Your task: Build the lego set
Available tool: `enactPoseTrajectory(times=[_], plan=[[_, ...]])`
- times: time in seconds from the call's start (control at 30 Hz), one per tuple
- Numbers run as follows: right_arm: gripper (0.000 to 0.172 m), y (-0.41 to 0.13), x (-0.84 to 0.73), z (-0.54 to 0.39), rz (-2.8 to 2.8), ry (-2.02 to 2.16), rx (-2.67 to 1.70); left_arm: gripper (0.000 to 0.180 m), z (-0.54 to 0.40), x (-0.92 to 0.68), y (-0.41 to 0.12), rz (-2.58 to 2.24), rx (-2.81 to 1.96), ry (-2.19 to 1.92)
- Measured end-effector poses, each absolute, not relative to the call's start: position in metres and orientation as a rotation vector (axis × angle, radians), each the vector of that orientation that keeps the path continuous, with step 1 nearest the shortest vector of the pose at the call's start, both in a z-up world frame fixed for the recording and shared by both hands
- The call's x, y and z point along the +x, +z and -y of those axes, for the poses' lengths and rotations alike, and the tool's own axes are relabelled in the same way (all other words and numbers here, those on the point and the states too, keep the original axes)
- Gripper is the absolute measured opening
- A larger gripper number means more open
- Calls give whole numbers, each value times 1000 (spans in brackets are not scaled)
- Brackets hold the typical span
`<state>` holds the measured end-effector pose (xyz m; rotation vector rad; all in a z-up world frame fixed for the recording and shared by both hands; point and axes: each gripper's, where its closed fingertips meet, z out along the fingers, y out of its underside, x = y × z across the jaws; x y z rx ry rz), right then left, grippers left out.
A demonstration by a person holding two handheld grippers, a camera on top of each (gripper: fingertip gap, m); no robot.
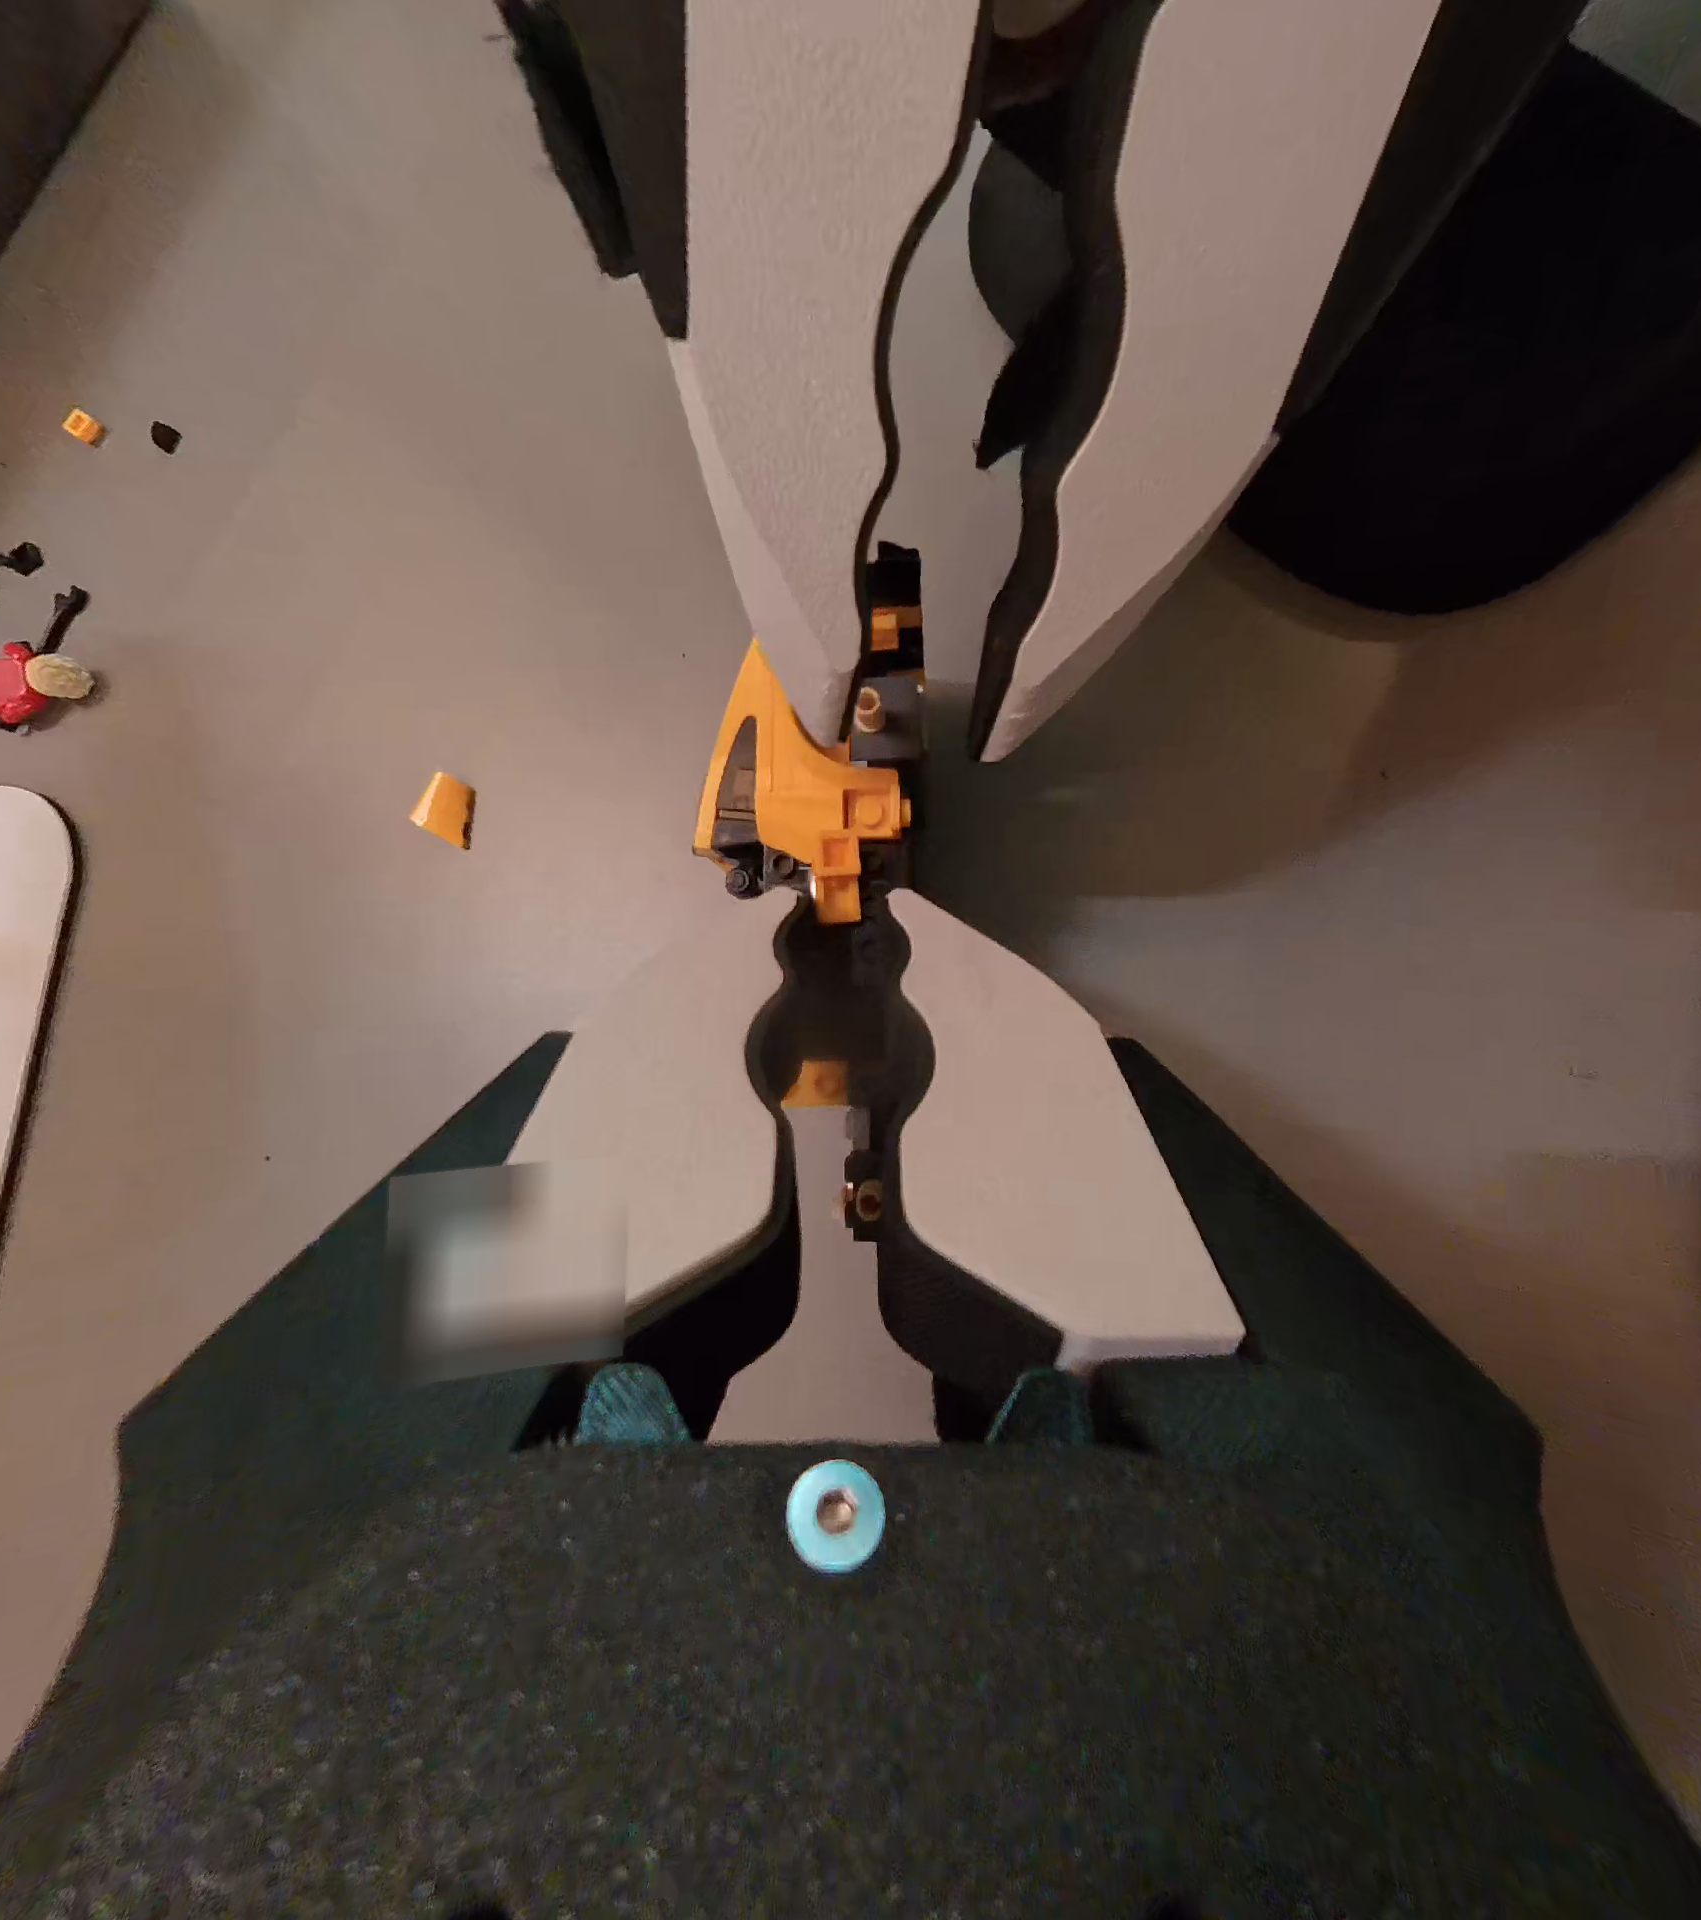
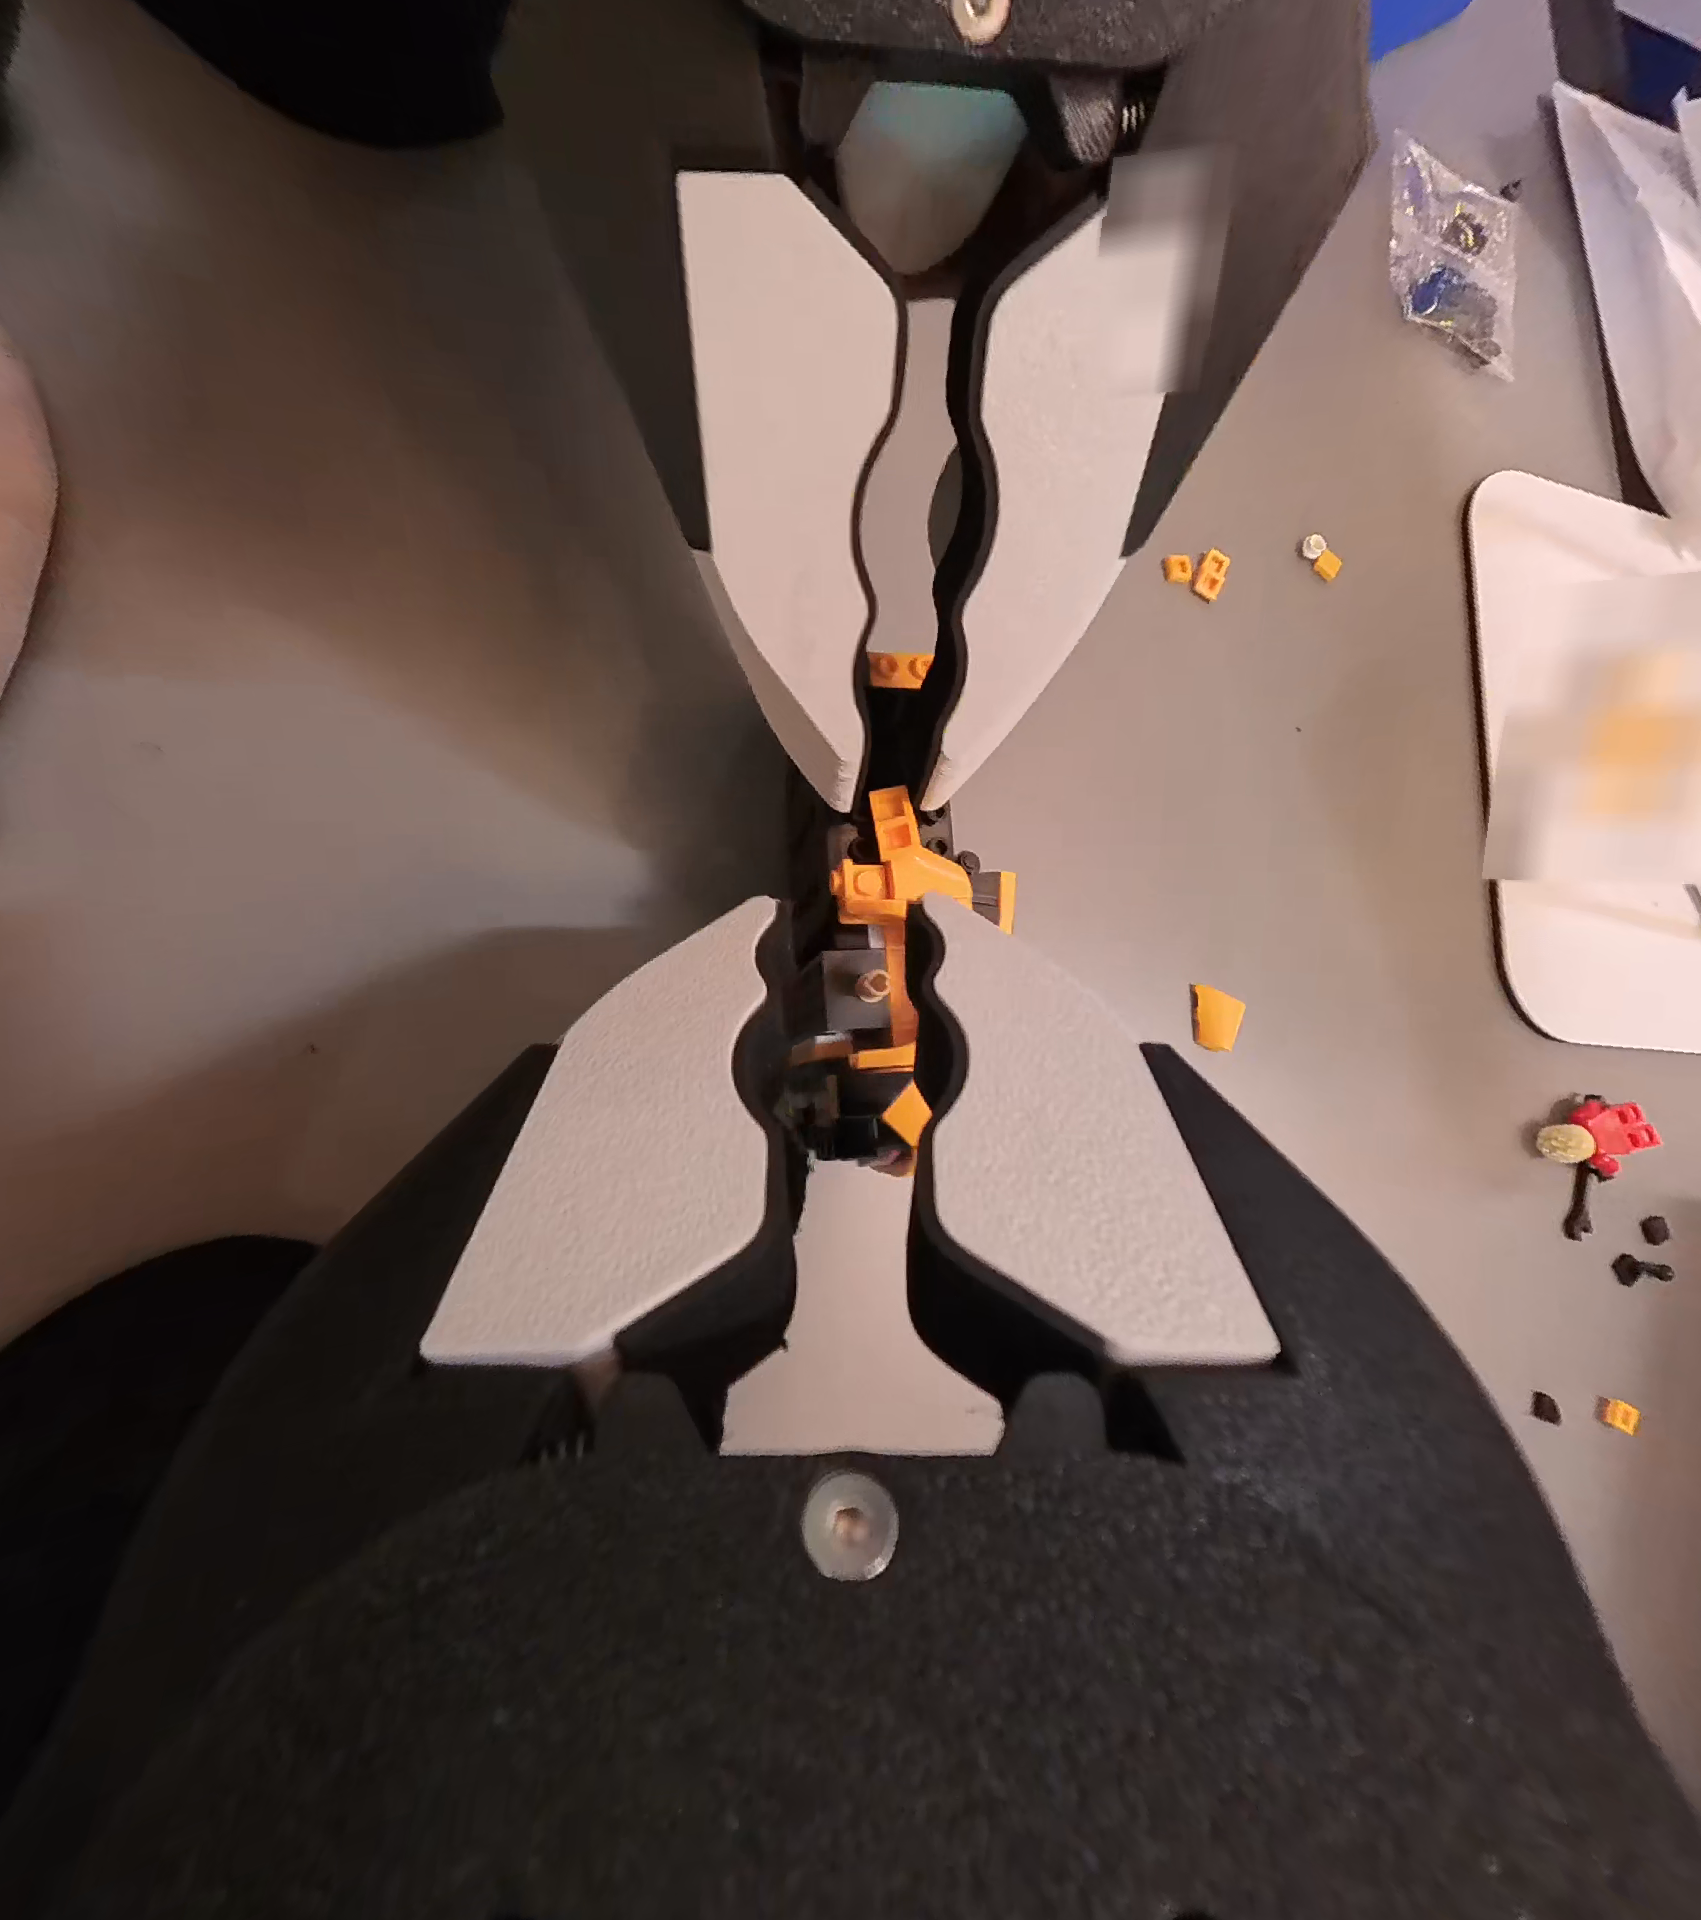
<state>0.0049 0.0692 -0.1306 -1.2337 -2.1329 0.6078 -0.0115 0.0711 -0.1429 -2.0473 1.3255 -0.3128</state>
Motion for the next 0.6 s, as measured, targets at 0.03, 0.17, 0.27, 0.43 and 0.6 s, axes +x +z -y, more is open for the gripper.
enactPoseTrajectory(times=[0.03,0.17,0.27,0.43,0.6], plan=[[20,-130,6,-69,2126,615,-1234,10,-72,-11,-143,-1324,-2055,-321],[20,-130,9,-70,2101,625,-1239,8,-73,-11,-143,-1306,-2062,-347],[20,-129,9,-71,2071,646,-1247,7,-75,-11,-141,-1258,-2050,-388],[20,-117,1,-75,1950,742,-1266,7,-71,-3,-116,-1112,-1928,-624],[16,-91,-2,-73,1786,1041,-1263,7,-59,-1,-83,-984,-1725,-911]])
